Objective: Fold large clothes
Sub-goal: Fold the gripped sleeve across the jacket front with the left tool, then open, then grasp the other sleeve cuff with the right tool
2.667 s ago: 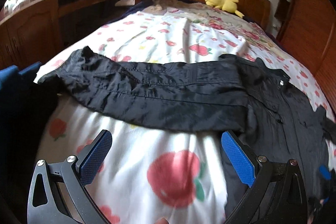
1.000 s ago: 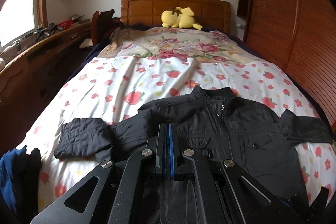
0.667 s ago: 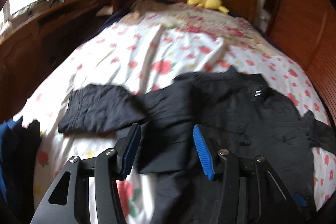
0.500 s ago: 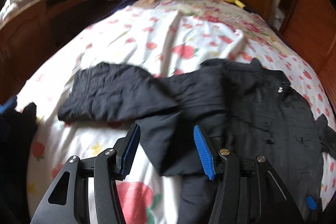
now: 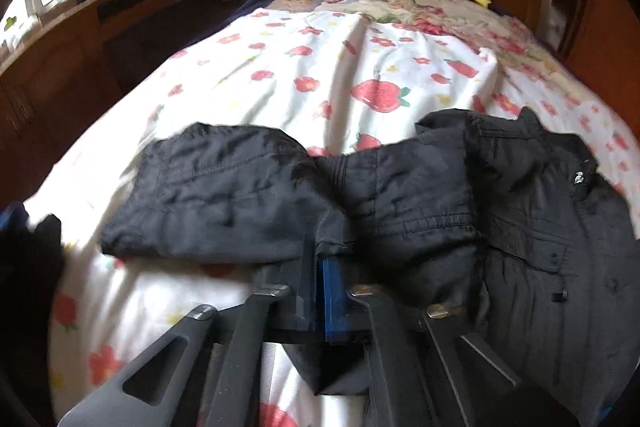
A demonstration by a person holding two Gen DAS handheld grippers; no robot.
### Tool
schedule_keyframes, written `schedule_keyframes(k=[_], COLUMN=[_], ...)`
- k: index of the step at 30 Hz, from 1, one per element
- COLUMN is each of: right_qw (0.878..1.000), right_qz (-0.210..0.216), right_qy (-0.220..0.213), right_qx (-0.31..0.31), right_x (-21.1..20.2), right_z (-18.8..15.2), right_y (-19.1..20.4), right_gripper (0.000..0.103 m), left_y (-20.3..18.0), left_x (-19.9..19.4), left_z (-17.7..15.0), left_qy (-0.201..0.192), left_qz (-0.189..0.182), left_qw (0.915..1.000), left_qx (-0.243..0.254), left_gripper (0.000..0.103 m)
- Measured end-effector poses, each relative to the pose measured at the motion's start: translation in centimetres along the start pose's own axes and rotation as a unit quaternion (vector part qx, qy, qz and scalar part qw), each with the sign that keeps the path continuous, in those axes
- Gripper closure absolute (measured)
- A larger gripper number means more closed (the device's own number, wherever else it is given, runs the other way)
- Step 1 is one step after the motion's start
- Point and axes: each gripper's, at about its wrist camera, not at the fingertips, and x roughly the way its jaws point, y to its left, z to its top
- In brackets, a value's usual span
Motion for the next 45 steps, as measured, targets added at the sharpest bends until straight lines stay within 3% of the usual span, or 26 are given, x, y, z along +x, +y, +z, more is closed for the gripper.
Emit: schedule_keyframes(k=[4,11,14,19,29,33,34,37,45], right_qw=[1.000,1.000,0.999,0.998,0.999,0.999,0.999,0.999,0.998], right_qz=[0.000,0.002,-0.004,-0.029,-0.032,-0.032,-0.033,-0.034,-0.052], right_qy=[-0.002,-0.014,-0.028,-0.051,-0.021,-0.021,-0.020,-0.021,-0.017], right_qx=[0.001,0.014,0.016,0.019,0.028,0.020,0.018,0.016,-0.007], right_x=[0.0,-1.7,-3.4,-4.9,-2.8,-2.8,-2.7,-2.6,-2.1], right_z=[0.1,0.5,0.6,0.4,0.1,-0.2,-0.1,-0.2,-0.7], right_y=[0.0,-0.5,-1.0,-2.4,-3.3,-2.9,-3.0,-2.9,-2.0], right_gripper=[0.000,0.000,0.000,0.000,0.000,0.000,0.000,0.000,0.000], left_y=[-2.1,-8.2,-10.5,-12.7,-11.5,-9.6,-9.0,-7.2,-1.5], left_x=[-2.8,-12.2,-14.8,-15.4,-15.0,-15.9,-16.1,-17.0,-20.7], left_z=[0.5,-0.4,-1.7,-3.7,-5.3,-6.7,-7.4,-8.8,-11.7], left_qy=[-0.038,-0.099,-0.098,-0.089,-0.026,-0.017,-0.018,-0.025,-0.098], left_qz=[0.009,-0.053,-0.082,-0.072,-0.107,-0.124,-0.129,-0.142,-0.122], left_qw=[0.9990,0.9901,0.9859,0.9827,0.9785,0.9772,0.9773,0.9779,0.9825], left_qx=[0.022,0.085,0.108,0.146,0.174,0.172,0.167,0.152,0.101], left_gripper=[0.101,0.101,0.101,0.101,0.096,0.075,0.069,0.065,0.065])
